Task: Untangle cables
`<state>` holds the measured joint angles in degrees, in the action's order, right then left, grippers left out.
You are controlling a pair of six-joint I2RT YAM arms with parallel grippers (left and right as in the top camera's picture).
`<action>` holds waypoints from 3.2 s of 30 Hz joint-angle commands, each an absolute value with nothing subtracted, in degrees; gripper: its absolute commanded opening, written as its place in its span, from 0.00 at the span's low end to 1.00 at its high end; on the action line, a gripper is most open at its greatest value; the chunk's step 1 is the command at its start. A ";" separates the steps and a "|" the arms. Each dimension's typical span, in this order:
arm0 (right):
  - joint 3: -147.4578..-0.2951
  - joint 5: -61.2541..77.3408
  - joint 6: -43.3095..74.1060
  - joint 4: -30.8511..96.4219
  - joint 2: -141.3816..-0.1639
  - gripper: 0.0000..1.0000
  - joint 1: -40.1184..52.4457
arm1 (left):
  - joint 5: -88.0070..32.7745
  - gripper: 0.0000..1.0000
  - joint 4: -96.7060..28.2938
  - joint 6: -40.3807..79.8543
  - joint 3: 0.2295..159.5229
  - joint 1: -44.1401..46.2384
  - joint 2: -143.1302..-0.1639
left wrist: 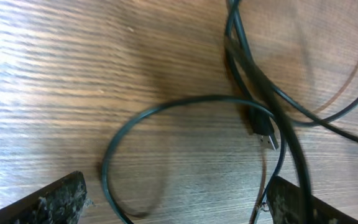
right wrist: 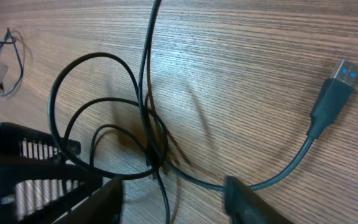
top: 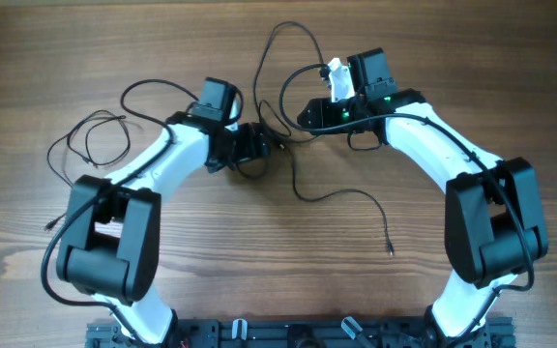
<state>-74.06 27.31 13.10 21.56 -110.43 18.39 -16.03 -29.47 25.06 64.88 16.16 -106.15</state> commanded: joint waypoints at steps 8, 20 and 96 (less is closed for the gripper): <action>-74.52 27.05 12.47 19.33 -112.16 0.68 22.55 | -35.18 0.93 -29.34 18.20 64.73 5.52 -105.47; -74.50 13.72 12.05 23.42 -112.20 0.96 21.93 | -32.29 0.96 -28.64 18.41 64.73 16.08 -105.56; -74.50 74.13 2.96 21.47 -112.20 0.99 16.10 | -13.47 0.04 15.40 48.58 85.52 12.78 -75.11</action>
